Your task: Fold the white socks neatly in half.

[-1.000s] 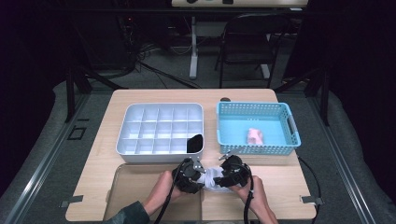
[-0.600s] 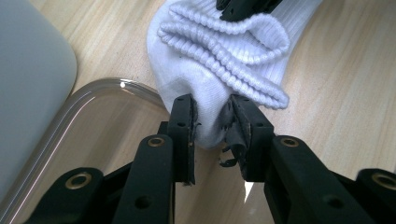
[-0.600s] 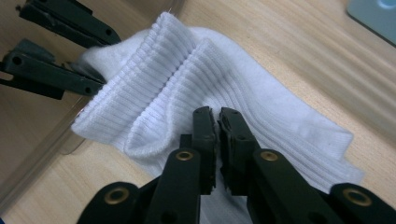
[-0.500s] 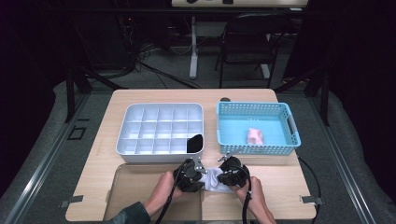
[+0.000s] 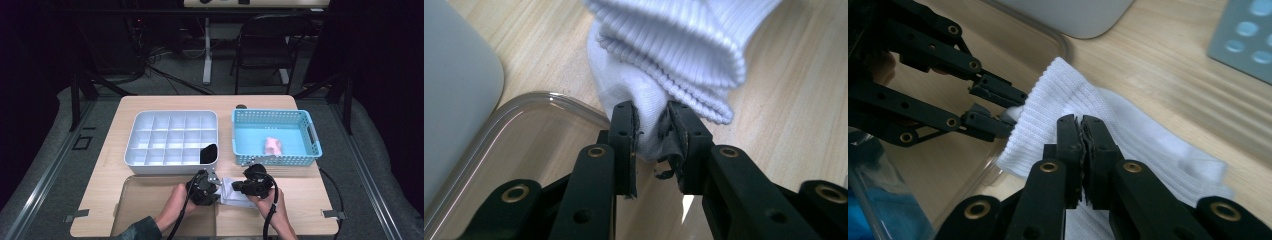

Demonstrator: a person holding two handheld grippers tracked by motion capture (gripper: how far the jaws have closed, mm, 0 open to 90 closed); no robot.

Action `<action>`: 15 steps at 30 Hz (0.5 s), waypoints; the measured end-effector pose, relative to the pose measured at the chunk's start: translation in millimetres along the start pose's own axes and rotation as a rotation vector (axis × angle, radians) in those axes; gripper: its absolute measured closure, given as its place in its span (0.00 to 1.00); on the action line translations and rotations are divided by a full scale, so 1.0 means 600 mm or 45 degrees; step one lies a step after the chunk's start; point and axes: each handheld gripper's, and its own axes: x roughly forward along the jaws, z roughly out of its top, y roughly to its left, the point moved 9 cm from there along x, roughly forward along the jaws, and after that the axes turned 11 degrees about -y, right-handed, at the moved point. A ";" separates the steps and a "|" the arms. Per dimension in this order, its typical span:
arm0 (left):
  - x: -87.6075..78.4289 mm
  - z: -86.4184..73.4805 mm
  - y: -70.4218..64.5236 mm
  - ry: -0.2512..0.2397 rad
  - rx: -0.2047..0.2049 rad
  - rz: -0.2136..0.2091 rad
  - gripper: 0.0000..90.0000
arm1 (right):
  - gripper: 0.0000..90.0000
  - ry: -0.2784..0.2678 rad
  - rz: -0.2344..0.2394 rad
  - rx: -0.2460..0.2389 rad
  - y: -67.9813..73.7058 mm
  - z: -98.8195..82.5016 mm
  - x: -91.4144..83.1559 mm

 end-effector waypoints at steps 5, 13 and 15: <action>0.002 -0.001 0.000 -0.002 -0.013 -0.006 0.83 | 0.97 0.043 0.001 -0.024 0.004 -0.010 0.022; 0.001 -0.002 0.000 0.010 -0.009 -0.011 0.81 | 0.95 0.101 -0.009 -0.028 0.004 -0.029 0.049; -0.003 -0.002 0.000 0.020 -0.015 -0.013 0.78 | 0.92 0.098 -0.002 -0.025 0.004 -0.030 0.050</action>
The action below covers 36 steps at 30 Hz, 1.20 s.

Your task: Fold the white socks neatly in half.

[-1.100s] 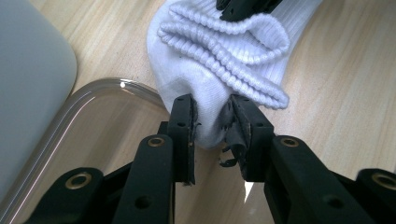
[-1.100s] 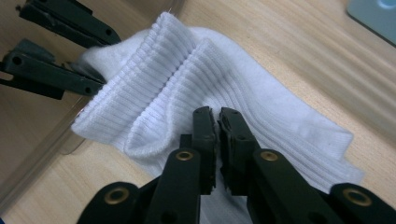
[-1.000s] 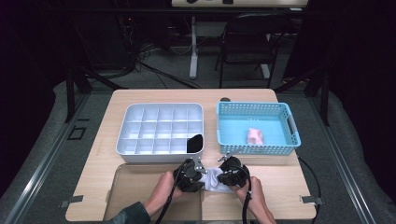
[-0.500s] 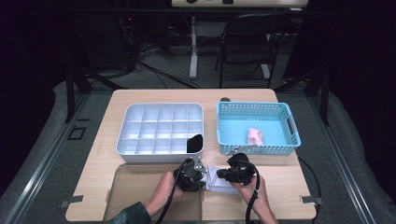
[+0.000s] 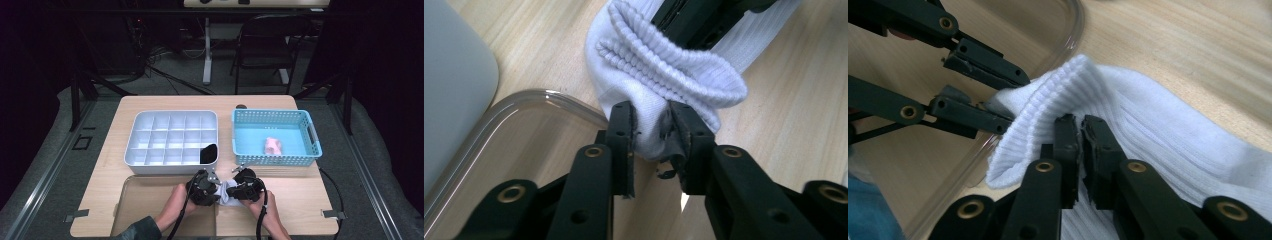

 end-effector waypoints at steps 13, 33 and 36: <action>-0.035 0.023 0.019 -0.060 -0.086 0.074 0.49 | 0.69 -0.079 0.030 0.016 -0.012 0.011 -0.043; 0.012 0.042 0.017 -0.017 -0.194 0.051 0.41 | 0.65 -0.064 -0.148 0.245 -0.087 -0.072 -0.106; 0.016 0.038 0.015 0.002 -0.182 0.049 0.42 | 0.67 -0.027 -0.152 0.245 -0.086 -0.078 -0.097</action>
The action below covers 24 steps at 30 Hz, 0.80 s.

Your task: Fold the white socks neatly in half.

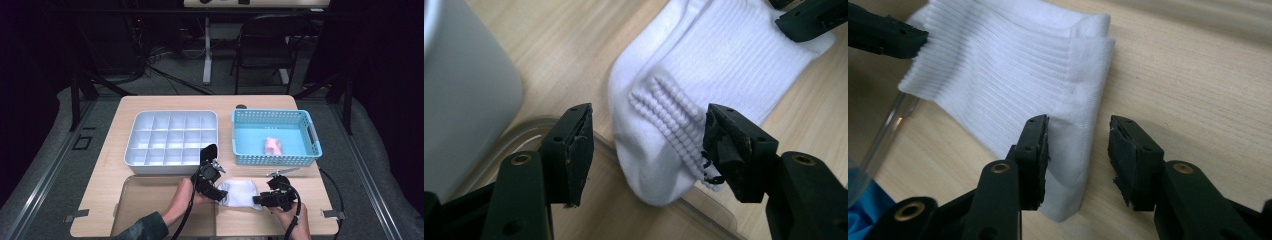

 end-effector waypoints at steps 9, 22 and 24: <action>0.009 -0.014 0.000 0.056 0.028 -0.017 0.48 | 0.74 0.018 -0.022 -0.027 -0.001 -0.004 0.004; 0.015 -0.014 -0.008 0.057 0.045 -0.051 0.59 | 0.85 0.019 0.009 -0.022 0.004 -0.006 0.007; 0.017 -0.015 -0.007 0.060 0.035 -0.069 0.60 | 0.86 0.016 0.014 -0.016 0.004 -0.006 0.008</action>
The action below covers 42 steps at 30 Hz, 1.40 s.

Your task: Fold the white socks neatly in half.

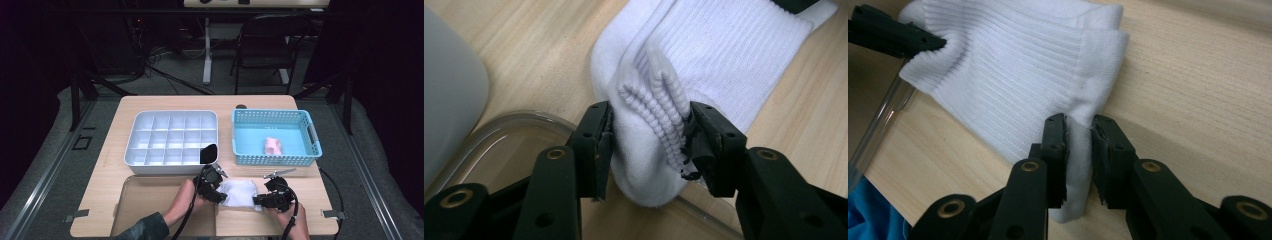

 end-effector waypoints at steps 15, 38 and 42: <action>0.001 -0.002 -0.004 -0.042 -0.016 -0.050 0.77 | 0.94 -0.023 0.036 0.071 -0.001 0.002 -0.003; 0.003 0.001 -0.001 -0.084 -0.028 -0.045 0.77 | 0.93 -0.132 0.110 0.001 0.026 0.030 -0.033; 0.003 0.001 -0.001 -0.085 -0.025 -0.043 0.77 | 0.93 -0.137 0.131 -0.012 0.034 0.032 -0.033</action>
